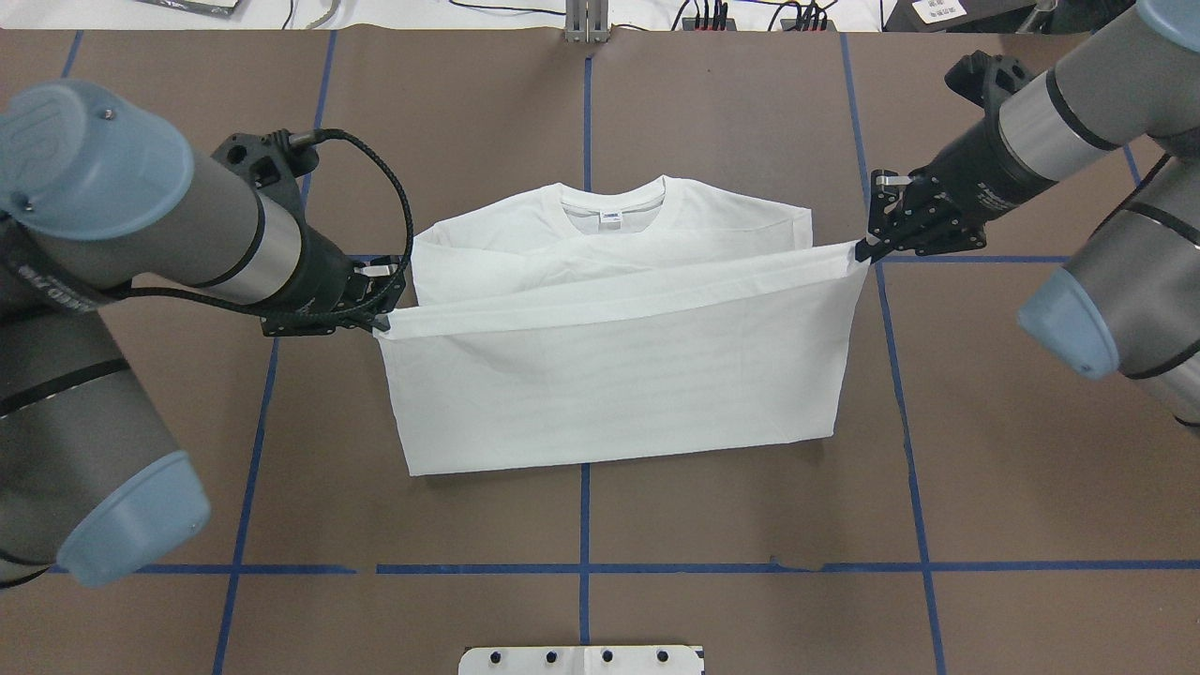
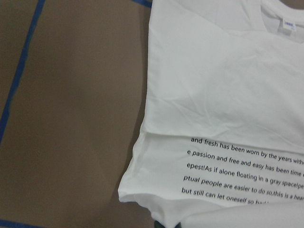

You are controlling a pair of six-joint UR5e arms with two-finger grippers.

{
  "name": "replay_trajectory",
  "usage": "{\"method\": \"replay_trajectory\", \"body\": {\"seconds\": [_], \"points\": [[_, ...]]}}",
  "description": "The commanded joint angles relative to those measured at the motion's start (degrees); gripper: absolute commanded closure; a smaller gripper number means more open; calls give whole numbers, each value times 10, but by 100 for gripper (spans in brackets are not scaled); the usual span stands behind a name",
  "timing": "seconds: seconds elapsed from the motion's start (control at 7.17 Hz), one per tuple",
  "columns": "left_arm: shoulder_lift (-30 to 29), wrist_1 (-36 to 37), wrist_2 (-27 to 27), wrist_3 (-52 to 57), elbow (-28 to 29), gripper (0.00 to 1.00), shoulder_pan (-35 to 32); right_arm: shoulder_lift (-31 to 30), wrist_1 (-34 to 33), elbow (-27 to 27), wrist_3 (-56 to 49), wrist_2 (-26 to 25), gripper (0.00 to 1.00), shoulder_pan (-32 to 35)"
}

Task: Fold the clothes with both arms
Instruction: 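Lower the hem onto the collar edge with both grippers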

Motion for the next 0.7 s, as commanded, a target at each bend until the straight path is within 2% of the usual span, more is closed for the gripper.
{"method": "replay_trajectory", "body": {"seconds": [0.0,0.28,0.56], "points": [[-18,-61,1,14,90,100,-30,67,1,-78,-1,-23,100,7],[-44,-124,1,14,187,100,-46,108,3,-146,-38,-64,100,3],[-97,-211,-1,5,311,100,-58,139,5,-204,-88,-69,100,2]]}}
